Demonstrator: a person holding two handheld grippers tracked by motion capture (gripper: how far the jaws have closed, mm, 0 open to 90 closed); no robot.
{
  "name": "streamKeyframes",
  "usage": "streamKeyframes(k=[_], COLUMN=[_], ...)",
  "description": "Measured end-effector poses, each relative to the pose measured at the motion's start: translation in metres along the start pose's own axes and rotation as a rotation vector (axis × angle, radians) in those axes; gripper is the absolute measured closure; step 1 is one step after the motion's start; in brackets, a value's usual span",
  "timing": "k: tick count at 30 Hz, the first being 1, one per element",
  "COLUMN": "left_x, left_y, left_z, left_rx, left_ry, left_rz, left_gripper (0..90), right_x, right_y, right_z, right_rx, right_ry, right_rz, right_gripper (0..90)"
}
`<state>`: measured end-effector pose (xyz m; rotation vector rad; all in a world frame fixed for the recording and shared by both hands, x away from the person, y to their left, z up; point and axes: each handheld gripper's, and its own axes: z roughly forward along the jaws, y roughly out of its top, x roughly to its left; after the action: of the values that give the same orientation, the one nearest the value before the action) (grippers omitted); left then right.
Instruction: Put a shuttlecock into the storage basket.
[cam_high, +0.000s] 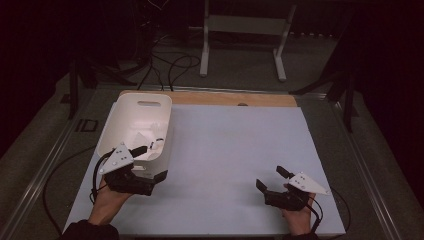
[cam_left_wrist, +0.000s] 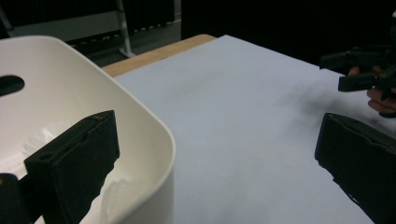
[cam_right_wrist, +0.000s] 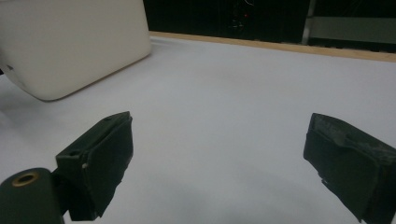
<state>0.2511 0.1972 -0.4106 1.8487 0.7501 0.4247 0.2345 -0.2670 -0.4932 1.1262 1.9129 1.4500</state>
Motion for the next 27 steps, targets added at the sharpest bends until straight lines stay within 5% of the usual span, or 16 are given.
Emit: streamKeyframes(k=[16,27], left_x=[-0.014,-0.016], left_y=[-0.024,-0.063], left_z=[-0.015,-0.008], left_rx=[-0.026,-0.005], left_ry=[-0.010,0.019], left_rz=[-0.015,-0.029], left_gripper=[0.7,0.7], right_x=[0.000,0.001], right_y=[0.000,0.000], right_z=[0.000,0.001], right_rx=[0.003,-0.002], right_ry=[0.001,0.010], right_rz=[-0.006,-0.006], right_gripper=[8.1,8.1])
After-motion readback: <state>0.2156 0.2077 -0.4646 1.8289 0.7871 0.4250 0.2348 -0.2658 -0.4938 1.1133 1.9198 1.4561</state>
